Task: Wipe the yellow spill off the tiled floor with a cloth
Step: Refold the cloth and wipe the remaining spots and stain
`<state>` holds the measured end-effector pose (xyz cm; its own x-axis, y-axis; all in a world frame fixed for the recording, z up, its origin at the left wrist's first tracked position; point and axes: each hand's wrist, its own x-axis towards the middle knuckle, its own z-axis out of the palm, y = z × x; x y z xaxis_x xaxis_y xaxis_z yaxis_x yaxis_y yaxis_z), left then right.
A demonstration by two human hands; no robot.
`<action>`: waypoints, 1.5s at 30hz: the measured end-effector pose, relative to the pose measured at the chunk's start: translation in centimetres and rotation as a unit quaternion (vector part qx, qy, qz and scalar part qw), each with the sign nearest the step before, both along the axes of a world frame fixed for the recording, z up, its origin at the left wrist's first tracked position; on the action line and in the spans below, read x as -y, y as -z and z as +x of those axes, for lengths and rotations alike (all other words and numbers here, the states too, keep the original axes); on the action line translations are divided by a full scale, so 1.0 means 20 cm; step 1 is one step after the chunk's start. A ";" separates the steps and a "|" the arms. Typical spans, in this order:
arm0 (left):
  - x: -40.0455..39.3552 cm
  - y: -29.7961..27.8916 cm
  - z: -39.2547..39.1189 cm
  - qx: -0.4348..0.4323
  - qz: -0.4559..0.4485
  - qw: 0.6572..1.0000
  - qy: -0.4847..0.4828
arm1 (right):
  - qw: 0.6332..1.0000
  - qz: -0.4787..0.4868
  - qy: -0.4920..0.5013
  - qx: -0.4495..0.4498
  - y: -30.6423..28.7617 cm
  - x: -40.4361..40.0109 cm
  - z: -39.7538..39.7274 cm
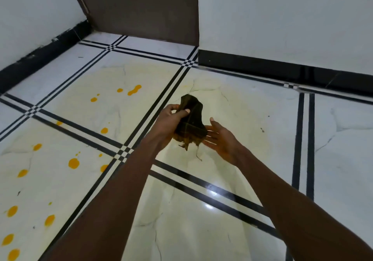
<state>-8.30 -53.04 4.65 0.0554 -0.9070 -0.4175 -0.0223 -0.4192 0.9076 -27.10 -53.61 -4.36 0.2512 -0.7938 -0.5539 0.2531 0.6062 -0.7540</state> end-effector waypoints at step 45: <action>0.13 -0.21 0.03 0.299 -0.262 0.917 -0.038 | 0.989 0.078 0.125 0.021 -0.04 -0.13 -0.01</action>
